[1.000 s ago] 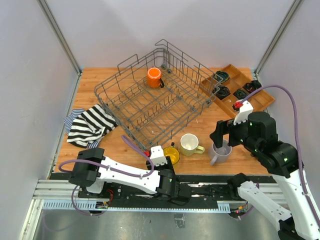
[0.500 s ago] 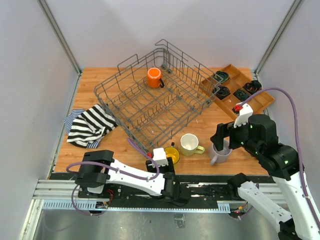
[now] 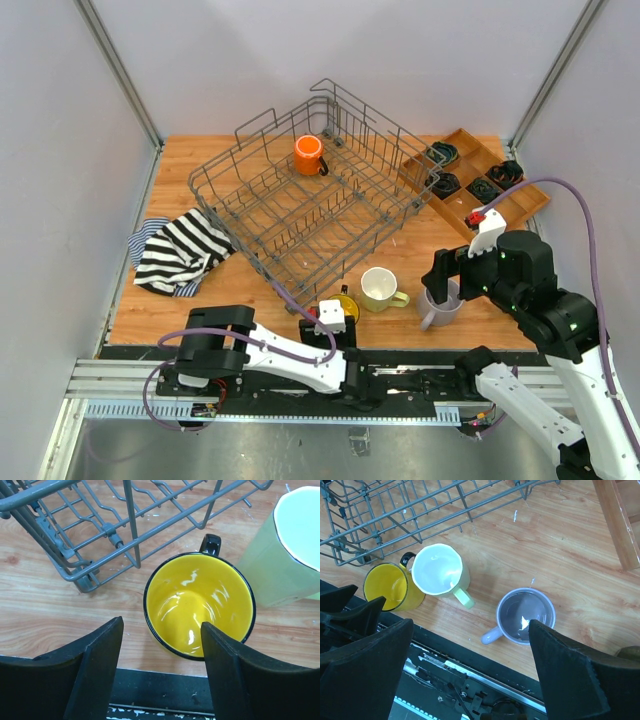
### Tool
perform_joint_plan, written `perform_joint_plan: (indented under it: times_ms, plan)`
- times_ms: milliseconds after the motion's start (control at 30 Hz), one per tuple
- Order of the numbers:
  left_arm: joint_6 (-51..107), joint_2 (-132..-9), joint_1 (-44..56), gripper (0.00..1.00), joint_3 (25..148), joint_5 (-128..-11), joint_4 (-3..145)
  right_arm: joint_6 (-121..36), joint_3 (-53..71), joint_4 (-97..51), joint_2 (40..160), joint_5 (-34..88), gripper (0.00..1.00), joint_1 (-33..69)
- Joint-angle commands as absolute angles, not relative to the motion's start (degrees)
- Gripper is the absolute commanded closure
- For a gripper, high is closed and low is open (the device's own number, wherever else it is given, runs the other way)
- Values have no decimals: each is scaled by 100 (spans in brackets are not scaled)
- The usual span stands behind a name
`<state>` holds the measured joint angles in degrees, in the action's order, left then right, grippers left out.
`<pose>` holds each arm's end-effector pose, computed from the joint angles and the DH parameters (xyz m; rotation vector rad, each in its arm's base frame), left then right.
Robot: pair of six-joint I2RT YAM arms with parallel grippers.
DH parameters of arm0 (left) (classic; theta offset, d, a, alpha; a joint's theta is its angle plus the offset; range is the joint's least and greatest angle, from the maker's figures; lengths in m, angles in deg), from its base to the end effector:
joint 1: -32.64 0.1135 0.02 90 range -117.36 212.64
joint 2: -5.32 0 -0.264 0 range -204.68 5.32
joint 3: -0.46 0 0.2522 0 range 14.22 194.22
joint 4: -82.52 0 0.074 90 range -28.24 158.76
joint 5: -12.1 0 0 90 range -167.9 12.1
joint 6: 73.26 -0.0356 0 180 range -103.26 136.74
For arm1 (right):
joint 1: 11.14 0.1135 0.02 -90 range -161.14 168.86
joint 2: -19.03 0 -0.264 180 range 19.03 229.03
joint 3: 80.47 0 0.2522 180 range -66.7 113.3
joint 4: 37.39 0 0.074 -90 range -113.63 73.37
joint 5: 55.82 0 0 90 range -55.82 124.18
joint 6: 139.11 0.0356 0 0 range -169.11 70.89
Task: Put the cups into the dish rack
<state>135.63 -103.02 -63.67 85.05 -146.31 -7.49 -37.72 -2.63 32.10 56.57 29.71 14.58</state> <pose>0.0001 -0.3006 0.1828 -0.1053 1.9114 -0.0095 0.0876 0.0453 0.3841 -0.3116 2.0906 0.4728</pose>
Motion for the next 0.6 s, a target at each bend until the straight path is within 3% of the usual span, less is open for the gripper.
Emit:
perform_joint_plan:
  times_ms: [0,567]
  plan:
    - [17182,-10530,-6294,31,8513,-14469,-920,-3870,-288,3324,5628,3025,2,1351]
    - [16478,-10280,-5991,35,8941,-14104,-920,-3787,-362,3171,5655,3050,2,1350]
